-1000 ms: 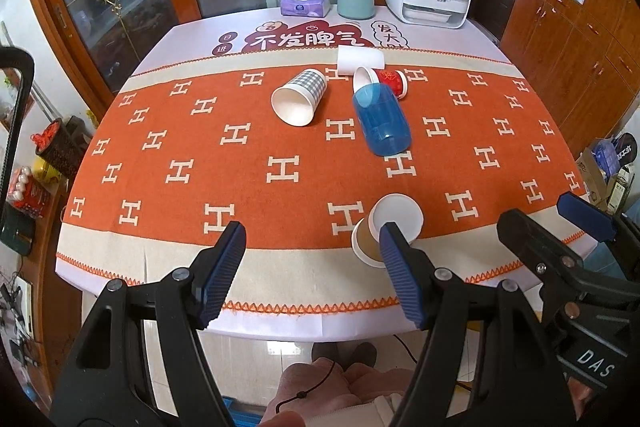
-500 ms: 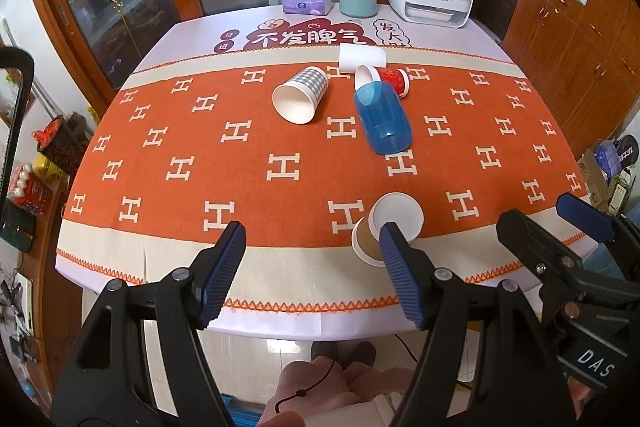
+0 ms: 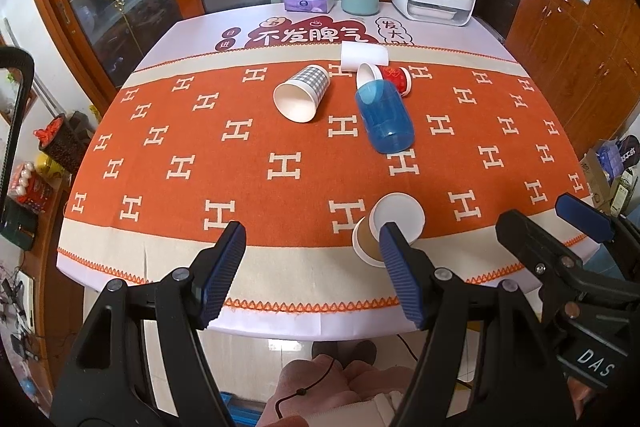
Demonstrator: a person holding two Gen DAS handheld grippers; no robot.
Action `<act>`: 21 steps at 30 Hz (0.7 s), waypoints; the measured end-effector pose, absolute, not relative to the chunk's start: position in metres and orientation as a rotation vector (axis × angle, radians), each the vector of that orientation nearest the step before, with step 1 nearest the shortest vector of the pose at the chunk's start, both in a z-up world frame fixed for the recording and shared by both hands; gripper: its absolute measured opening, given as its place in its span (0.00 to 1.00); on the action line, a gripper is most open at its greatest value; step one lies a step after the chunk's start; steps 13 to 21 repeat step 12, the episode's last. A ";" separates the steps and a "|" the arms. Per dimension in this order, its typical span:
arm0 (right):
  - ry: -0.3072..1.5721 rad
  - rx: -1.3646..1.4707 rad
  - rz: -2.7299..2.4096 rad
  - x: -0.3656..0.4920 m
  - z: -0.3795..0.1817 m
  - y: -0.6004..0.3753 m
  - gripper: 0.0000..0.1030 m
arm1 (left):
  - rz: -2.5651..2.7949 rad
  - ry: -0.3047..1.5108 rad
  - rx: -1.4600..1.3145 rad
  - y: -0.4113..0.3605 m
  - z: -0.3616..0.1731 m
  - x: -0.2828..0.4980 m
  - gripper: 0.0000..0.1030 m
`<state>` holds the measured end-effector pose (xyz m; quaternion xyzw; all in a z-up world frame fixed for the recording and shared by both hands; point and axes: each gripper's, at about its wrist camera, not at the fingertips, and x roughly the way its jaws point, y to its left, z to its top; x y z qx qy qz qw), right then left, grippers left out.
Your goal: Flip cup upside down
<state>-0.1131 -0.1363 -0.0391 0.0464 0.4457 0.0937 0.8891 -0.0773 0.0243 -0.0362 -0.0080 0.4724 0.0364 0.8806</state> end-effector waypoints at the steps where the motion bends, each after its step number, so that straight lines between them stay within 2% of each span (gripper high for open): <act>1: 0.926 0.096 0.197 -0.114 -0.040 -0.135 0.82 | 0.078 0.985 -0.017 0.024 -0.036 -0.077 0.65; 21: 0.939 0.100 0.208 -0.120 -0.043 -0.129 0.81 | 0.094 0.997 -0.019 0.022 -0.037 -0.078 0.65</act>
